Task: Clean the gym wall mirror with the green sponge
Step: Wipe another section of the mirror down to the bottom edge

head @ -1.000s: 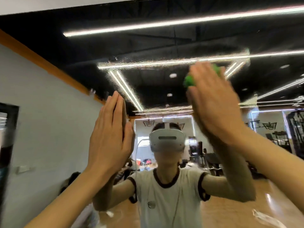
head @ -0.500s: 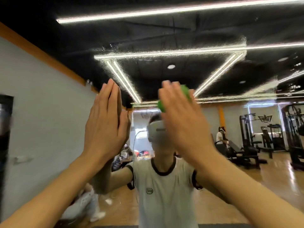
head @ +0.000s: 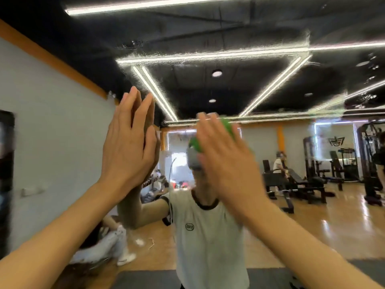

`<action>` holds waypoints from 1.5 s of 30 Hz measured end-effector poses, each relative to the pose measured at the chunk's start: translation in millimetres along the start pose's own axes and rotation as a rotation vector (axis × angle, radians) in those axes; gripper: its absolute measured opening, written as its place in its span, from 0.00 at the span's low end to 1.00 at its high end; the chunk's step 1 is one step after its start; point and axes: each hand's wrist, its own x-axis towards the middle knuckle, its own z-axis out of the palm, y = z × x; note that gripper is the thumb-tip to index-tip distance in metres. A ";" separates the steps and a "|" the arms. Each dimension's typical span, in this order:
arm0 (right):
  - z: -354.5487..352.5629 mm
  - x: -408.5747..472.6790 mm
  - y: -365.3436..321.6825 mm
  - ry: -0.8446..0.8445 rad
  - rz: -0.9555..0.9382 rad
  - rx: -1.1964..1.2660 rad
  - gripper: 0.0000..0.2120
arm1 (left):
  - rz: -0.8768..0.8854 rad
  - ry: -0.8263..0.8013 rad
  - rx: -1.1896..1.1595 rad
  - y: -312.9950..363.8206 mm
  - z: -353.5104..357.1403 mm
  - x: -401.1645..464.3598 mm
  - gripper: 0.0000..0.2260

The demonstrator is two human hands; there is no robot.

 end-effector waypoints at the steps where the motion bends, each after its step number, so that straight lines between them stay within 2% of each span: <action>1: -8.2 -11.2 23.2 -0.010 0.073 0.004 0.26 | -0.001 -0.003 -0.007 0.1 -0.5 0.4 0.25; 4: -34.5 -48.7 89.7 -0.009 0.406 -0.008 0.26 | -0.016 -0.010 -0.016 2.8 -1.8 -0.4 0.25; 7: -37.4 -42.8 78.9 0.083 0.615 -0.017 0.25 | -0.025 0.008 -0.042 16.1 -1.0 1.4 0.25; 9: -25.6 -22.8 39.1 0.110 0.483 -0.003 0.26 | 0.015 0.031 -0.064 34.9 3.8 5.3 0.24; 12: -4.0 -12.8 -7.2 0.018 0.044 0.004 0.29 | 0.071 0.043 -0.104 64.7 17.3 14.2 0.23; 13: -2.3 -15.0 0.2 0.002 -0.034 -0.018 0.27 | 0.070 0.039 -0.120 70.9 22.2 15.8 0.23; 15: -9.8 -24.3 37.0 -0.015 -0.047 -0.039 0.26 | 0.047 0.030 -0.141 75.6 29.7 15.8 0.23; 17: -27.0 -39.8 81.9 -0.008 0.127 -0.008 0.26 | 0.034 0.034 -0.138 76.7 33.1 14.2 0.22; 19: -43.2 -55.5 123.5 0.036 0.385 0.015 0.26 | 0.031 0.044 -0.126 77.5 34.1 13.4 0.22; 22: -44.7 -52.9 122.8 0.165 0.623 0.024 0.25 | 0.035 0.044 -0.102 78.0 35.1 14.0 0.23; 24: -32.4 -32.6 86.9 0.180 0.528 0.027 0.25 | 0.034 0.035 -0.092 77.5 35.2 13.2 0.23; 27: -8.9 -9.5 33.9 0.035 0.017 -0.014 0.25 | 0.039 0.013 -0.064 77.6 33.7 12.7 0.23; 28: -7.7 -5.9 35.4 -0.002 -0.106 -0.036 0.25 | 0.040 0.008 -0.056 77.5 32.7 12.8 0.23; 30: -12.9 -7.6 69.6 0.008 -0.157 -0.018 0.25 | 0.033 0.001 -0.062 77.3 31.5 12.7 0.24; 32: -28.9 -21.2 122.0 0.014 0.047 0.020 0.25 | 0.024 0.002 -0.081 78.2 31.5 13.1 0.25; 35: -53.6 -50.6 196.8 0.086 0.501 -0.034 0.25 | 0.017 0.013 -0.069 79.5 32.4 11.2 0.24; 37: -61.7 -54.9 209.5 0.181 0.741 -0.044 0.25 | 0.018 0.019 -0.064 80.9 32.8 11.2 0.24; 39: -56.9 -42.1 184.0 0.220 0.807 -0.035 0.26 | 0.025 0.025 -0.073 82.5 33.1 11.1 0.24; 41: -41.9 -22.7 133.1 0.198 0.601 -0.025 0.26 | 0.032 0.027 -0.081 82.3 33.1 11.0 0.24; 43: -22.6 -3.4 83.8 0.100 0.205 -0.012 0.25 | 0.038 0.023 -0.074 80.9 33.1 11.6 0.24; 45: -16.5 11.9 70.0 -0.007 -0.154 -0.044 0.25 | 0.046 0.020 -0.059 79.1 33.5 11.2 0.24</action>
